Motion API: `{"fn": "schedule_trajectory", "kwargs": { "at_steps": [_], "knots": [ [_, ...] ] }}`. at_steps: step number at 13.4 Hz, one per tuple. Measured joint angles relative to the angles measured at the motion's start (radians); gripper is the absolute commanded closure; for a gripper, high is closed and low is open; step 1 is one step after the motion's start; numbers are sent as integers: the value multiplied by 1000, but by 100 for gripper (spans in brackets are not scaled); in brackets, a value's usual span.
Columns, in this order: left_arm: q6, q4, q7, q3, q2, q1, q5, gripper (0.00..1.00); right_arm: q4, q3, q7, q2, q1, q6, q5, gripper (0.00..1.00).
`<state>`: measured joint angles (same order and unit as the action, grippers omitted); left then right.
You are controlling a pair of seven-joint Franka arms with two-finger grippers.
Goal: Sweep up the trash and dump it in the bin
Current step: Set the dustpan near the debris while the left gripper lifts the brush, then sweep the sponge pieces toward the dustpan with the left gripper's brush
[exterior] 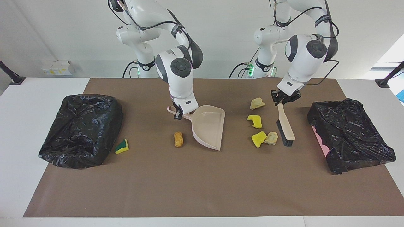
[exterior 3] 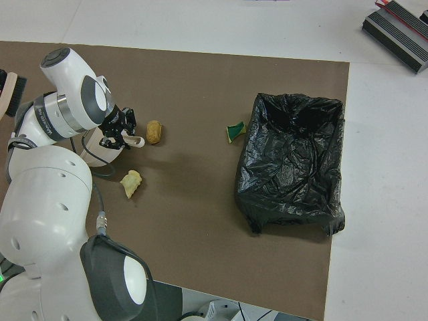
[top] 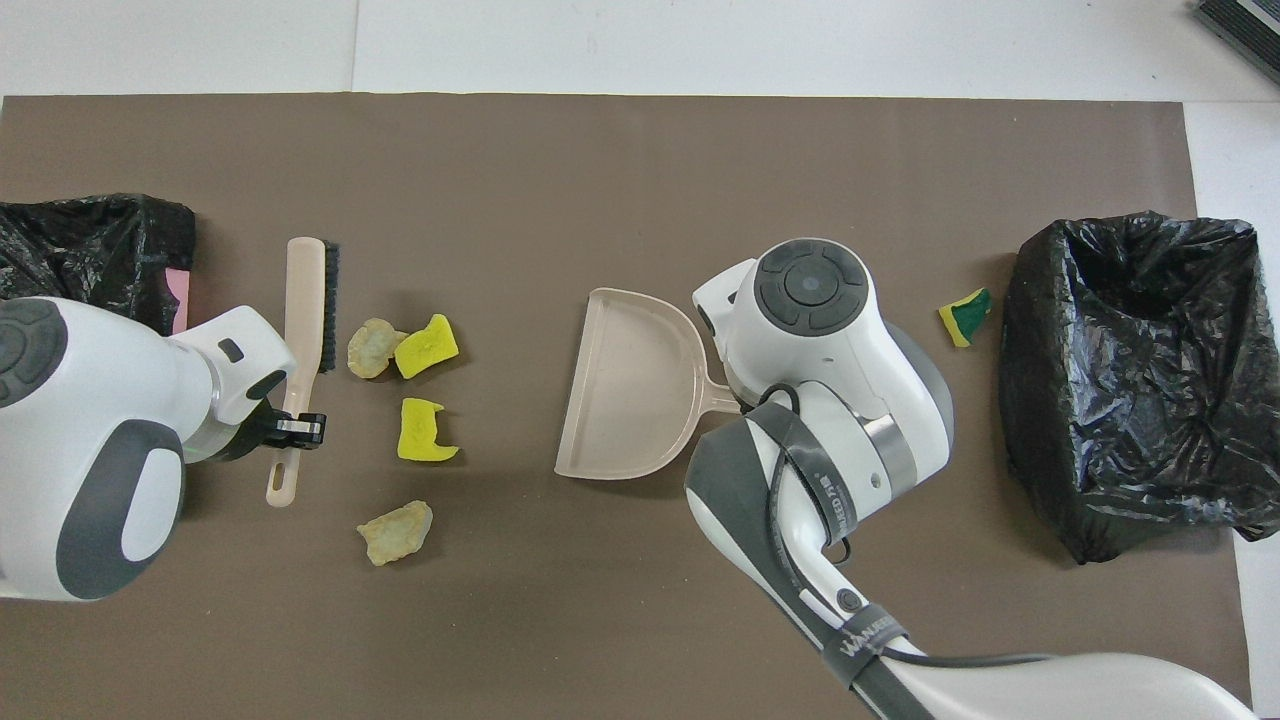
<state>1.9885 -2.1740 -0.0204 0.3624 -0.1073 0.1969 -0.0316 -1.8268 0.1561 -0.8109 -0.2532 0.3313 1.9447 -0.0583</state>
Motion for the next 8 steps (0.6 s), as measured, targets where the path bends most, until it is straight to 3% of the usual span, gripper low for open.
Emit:
{"fn": "schedule_trajectory", "kwargs": {
  "at_steps": [4,8],
  "knots": [
    [0,27,0,-39,104,-7,92,100,-68,0,-3,0,55,87,-14,100],
    [-33,-2,0,-40,122,-47,93,100,-68,0,-3,-3,68,95,-42,100]
  ]
}}
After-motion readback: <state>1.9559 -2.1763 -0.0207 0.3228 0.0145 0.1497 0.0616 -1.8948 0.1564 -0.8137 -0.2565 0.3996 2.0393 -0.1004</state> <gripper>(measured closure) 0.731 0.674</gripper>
